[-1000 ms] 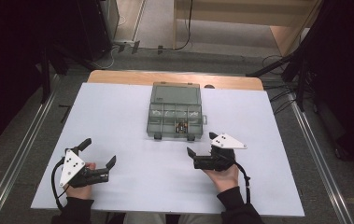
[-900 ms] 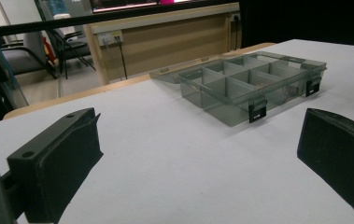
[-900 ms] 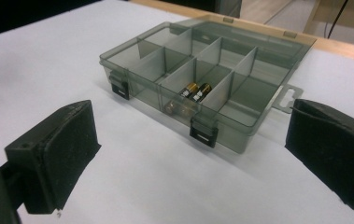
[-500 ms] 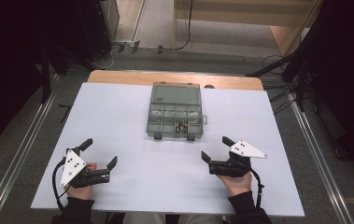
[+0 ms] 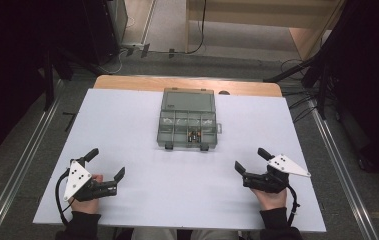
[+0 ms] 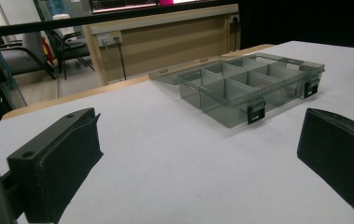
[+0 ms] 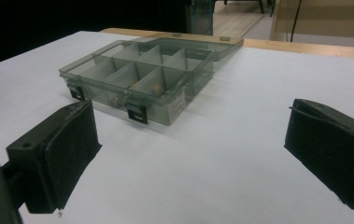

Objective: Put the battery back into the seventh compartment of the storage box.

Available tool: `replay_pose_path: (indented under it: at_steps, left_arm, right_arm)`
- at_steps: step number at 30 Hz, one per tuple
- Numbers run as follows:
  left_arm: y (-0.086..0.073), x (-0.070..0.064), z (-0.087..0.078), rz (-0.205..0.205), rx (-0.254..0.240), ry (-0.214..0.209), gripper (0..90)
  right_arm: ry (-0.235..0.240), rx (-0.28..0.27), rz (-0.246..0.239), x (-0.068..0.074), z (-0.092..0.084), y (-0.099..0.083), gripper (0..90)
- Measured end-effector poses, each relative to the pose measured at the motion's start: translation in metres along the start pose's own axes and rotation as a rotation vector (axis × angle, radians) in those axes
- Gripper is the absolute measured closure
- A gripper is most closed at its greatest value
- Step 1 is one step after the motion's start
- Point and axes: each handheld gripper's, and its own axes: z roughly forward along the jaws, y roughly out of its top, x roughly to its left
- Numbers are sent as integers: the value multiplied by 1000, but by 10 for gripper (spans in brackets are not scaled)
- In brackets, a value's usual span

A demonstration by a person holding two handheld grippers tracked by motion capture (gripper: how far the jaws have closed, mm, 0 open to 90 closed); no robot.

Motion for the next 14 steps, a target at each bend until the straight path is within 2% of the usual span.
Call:
replay_pose_path:
  at_steps: [3,5,8,14]
  left_arm:
    - [0,1,0,2,2,-2,0]
    - [0,1,0,1,0,0,0]
    - [0,1,0,2,1,0,0]
    - [0,2,1,16,9,4,0]
  right_arm:
    - [-17,-4,6,-10,-12,-7,32]
    - [-21,-9,8,-12,-14,-8,32]
    - [-31,-30,35,-21,-23,-12,32]
    - [-43,-40,60,-27,-23,-15,36]
